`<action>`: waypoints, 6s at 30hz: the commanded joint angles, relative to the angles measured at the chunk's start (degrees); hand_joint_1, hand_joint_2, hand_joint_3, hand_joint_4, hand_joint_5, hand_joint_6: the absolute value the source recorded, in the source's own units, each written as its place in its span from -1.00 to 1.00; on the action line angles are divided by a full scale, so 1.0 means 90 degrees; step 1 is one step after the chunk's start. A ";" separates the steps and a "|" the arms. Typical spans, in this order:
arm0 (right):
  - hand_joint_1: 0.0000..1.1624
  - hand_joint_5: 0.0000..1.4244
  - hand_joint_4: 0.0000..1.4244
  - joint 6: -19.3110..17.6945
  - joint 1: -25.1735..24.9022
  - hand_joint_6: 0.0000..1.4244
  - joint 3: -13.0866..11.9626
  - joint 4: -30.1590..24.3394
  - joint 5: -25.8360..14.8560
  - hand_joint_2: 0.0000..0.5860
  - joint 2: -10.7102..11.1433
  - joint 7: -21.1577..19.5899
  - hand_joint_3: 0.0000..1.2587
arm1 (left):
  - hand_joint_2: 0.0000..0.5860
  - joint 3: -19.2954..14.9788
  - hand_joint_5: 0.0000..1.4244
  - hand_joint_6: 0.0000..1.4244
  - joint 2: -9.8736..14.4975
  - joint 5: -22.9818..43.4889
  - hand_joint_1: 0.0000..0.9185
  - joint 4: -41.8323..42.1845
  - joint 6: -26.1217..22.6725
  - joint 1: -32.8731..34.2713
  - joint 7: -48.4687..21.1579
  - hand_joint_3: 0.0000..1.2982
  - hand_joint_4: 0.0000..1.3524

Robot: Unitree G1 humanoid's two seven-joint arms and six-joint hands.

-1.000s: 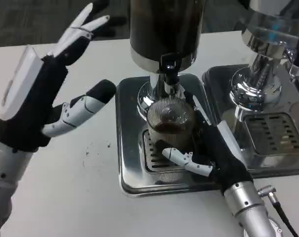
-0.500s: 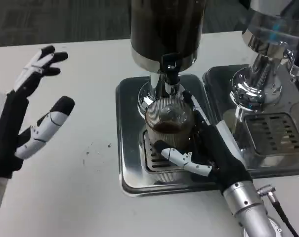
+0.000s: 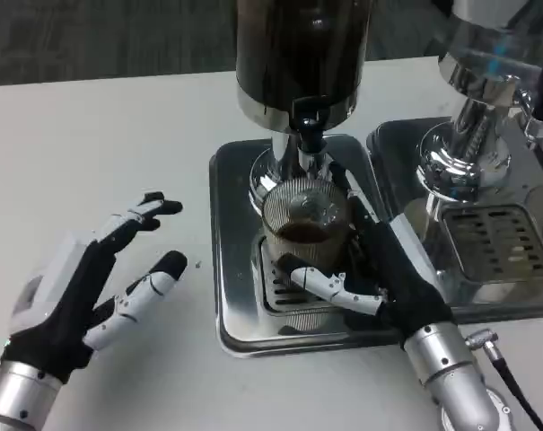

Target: Grasp the cup under the faucet to collect the drink, then remove the cup.

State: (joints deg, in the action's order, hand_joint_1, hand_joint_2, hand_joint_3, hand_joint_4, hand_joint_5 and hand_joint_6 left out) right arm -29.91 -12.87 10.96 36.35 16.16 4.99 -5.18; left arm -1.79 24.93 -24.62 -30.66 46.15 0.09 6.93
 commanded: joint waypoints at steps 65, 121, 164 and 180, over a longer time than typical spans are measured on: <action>0.81 -0.13 -0.21 -0.0543 -0.0209 0.09 -0.0096 0.0612 0.0252 -0.42 -0.0287 -0.1072 -0.25 | -0.18 0.0216 -0.68 -0.84 0.0143 0.0149 -1.00 0.0126 0.0084 -0.0162 0.0191 -0.52 -0.78; 0.85 0.04 -0.12 -0.0351 0.2270 0.33 -0.0021 -0.3421 0.0408 -0.51 0.0054 -0.0574 -0.16 | -0.26 0.0349 -1.00 -1.00 0.0884 -0.0029 -1.00 0.0661 0.0508 -0.0691 -0.0091 -1.00 -1.00; 0.83 0.10 -0.07 0.0565 0.3700 0.45 -0.0054 -0.6057 -0.0654 -0.55 0.0538 0.1243 -0.11 | -0.38 -0.0502 -1.00 -1.00 0.1329 -0.1162 -1.00 0.2829 0.0253 -0.3066 0.0331 -1.00 -1.00; 0.82 0.12 -0.06 0.0726 0.3686 0.45 -0.0015 -0.6189 -0.0678 -0.57 0.0558 0.1488 -0.11 | -0.40 -0.0464 -1.00 -1.00 0.1056 -0.1273 -1.00 0.3223 -0.0071 -0.3230 0.0258 -1.00 -1.00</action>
State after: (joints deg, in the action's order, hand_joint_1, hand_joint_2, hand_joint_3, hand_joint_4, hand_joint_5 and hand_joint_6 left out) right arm -22.84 20.65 11.10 -17.79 11.67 10.22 8.32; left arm -6.00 34.84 -35.95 -2.24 46.10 -28.71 9.11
